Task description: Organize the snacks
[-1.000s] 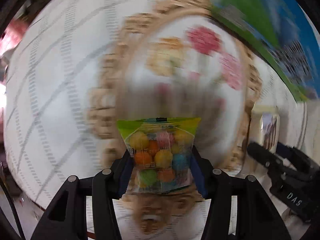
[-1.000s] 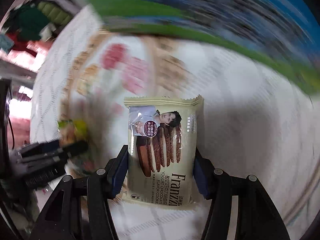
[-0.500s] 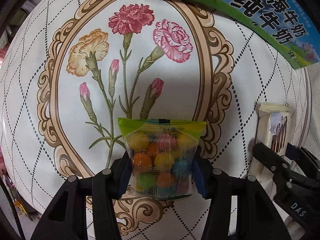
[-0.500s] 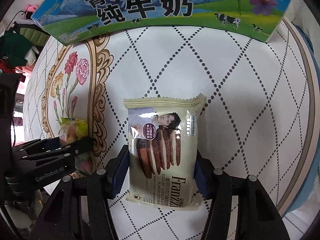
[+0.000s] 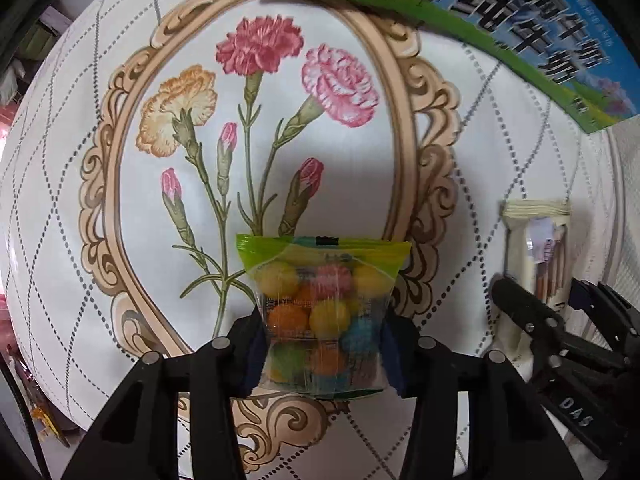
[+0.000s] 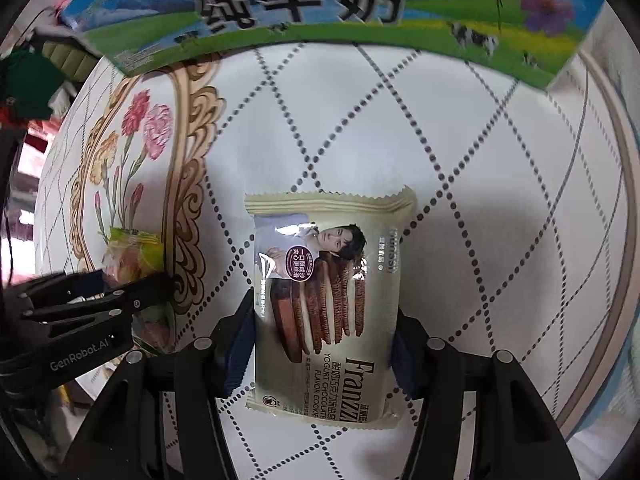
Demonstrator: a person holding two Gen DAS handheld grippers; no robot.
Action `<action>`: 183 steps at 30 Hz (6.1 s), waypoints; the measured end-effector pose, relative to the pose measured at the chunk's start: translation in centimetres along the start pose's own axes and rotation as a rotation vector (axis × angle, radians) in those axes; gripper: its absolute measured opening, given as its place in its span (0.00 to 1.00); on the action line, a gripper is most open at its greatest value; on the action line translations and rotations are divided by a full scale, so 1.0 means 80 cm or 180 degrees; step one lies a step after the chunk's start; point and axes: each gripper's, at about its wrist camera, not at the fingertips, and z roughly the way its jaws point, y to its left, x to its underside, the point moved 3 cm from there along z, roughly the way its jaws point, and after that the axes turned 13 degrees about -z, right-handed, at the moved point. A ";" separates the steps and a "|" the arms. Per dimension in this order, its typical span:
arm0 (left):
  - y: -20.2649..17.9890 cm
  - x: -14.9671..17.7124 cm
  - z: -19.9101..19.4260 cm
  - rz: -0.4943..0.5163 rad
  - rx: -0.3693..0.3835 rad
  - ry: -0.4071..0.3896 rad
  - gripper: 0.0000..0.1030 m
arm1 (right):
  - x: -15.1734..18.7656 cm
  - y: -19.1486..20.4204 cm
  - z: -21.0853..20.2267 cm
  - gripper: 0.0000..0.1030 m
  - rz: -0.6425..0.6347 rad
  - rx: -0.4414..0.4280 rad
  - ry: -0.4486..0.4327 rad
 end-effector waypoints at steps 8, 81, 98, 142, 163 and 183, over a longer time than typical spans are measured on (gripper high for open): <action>-0.036 -0.018 -0.079 0.0121 0.0364 -0.0287 0.43 | -0.001 0.014 -0.052 0.55 0.0029 -0.0320 -0.0284; -0.090 -0.125 -0.287 0.0203 0.0240 -0.1720 0.93 | -0.137 -0.113 -0.303 0.99 0.0230 0.0544 -0.1390; -0.069 0.002 -0.371 0.0279 0.0269 -0.2181 0.93 | -0.014 -0.035 -0.430 1.00 0.0088 0.0741 -0.1959; -0.087 -0.061 -0.303 0.0285 0.0112 -0.1976 0.99 | -0.062 -0.090 -0.362 1.00 0.0314 0.0965 -0.1848; -0.094 -0.069 -0.295 0.0311 0.0141 -0.1941 0.99 | -0.073 -0.099 -0.347 1.00 0.0316 0.0967 -0.1823; -0.094 -0.067 -0.309 0.0321 0.0147 -0.1992 0.99 | -0.067 -0.097 -0.350 1.00 0.0298 0.0892 -0.1837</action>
